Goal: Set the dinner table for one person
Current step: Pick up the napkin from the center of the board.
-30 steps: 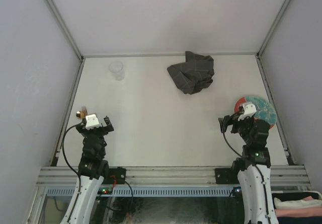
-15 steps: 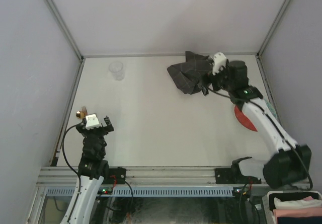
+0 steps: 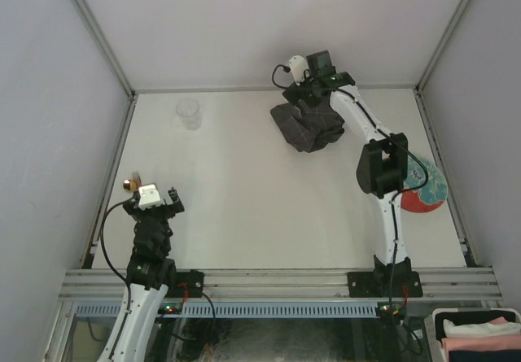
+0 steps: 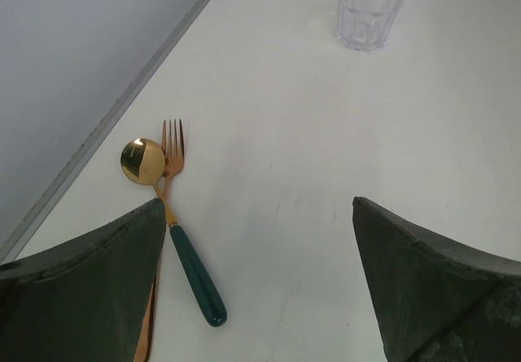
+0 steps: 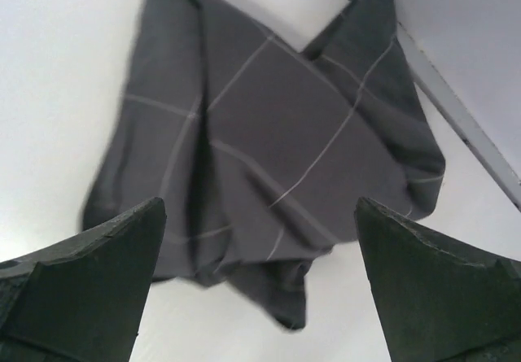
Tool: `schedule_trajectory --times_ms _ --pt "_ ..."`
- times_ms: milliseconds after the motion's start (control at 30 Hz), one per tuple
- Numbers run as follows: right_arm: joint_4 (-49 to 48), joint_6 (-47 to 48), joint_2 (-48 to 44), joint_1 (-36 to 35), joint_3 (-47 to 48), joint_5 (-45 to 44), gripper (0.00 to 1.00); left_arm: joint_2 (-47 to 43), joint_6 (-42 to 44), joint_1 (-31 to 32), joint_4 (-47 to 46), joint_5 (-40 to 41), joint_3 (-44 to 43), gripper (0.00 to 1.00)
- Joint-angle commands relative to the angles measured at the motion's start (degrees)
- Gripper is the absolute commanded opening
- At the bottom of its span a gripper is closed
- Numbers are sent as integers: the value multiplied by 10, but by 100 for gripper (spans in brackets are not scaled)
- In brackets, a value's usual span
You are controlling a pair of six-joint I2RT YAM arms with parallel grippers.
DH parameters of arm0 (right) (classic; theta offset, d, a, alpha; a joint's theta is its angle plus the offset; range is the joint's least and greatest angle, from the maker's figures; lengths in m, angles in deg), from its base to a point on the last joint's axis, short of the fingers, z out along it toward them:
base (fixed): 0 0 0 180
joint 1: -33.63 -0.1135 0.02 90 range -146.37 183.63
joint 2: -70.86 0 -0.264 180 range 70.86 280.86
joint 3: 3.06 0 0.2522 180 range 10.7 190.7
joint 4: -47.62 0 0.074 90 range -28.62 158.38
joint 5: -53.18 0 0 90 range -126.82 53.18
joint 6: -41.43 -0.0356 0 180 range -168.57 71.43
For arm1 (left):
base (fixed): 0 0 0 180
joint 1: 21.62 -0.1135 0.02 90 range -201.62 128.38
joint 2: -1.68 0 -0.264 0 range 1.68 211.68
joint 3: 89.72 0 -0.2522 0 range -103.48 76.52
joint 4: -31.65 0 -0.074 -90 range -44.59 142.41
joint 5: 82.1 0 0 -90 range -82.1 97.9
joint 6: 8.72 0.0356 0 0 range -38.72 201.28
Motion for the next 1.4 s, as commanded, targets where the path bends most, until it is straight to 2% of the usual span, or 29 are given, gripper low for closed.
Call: schedule_trajectory --times_ms 0,300,400,433,500,533,567,600,733,867,1000,1067,1167,1267,1367 --pt "135 42 117 17 170 -46 100 -92 7 -2 -3 -8 58 100" --pt "159 48 141 22 103 -21 99 -103 12 -2 5 -23 58 100" --pt "161 49 145 22 99 -17 92 -98 12 -2 2 -24 58 100" --pt "160 45 147 21 100 -17 86 -96 12 -2 1 -24 57 100" --pt "166 39 156 17 109 -12 63 -96 12 -2 1 -24 58 100" --pt "173 39 164 14 120 -7 32 -97 12 -2 1 -24 58 100" --pt "177 34 169 11 128 -16 9 -98 12 -2 2 -24 58 100" --pt "179 25 170 8 134 -21 0 -99 12 -2 3 -23 58 100" --pt "195 -10 131 5 137 19 0 -103 17 -2 9 -45 51 92" --pt "203 -9 53 -6 131 45 0 -100 31 -2 27 -80 31 96" --pt "214 -10 -25 -23 116 59 0 -52 63 -2 59 -169 -39 100" --pt "231 -14 -47 -36 116 60 0 -5 127 -2 59 -225 -88 100" --pt "265 -37 -67 -53 133 74 0 83 184 -2 49 -246 -177 100" --pt "287 -57 -90 -74 141 101 0 206 150 -2 56 -239 -302 100" --pt "292 -56 -103 -102 113 115 0 339 130 -2 135 -325 -464 100"
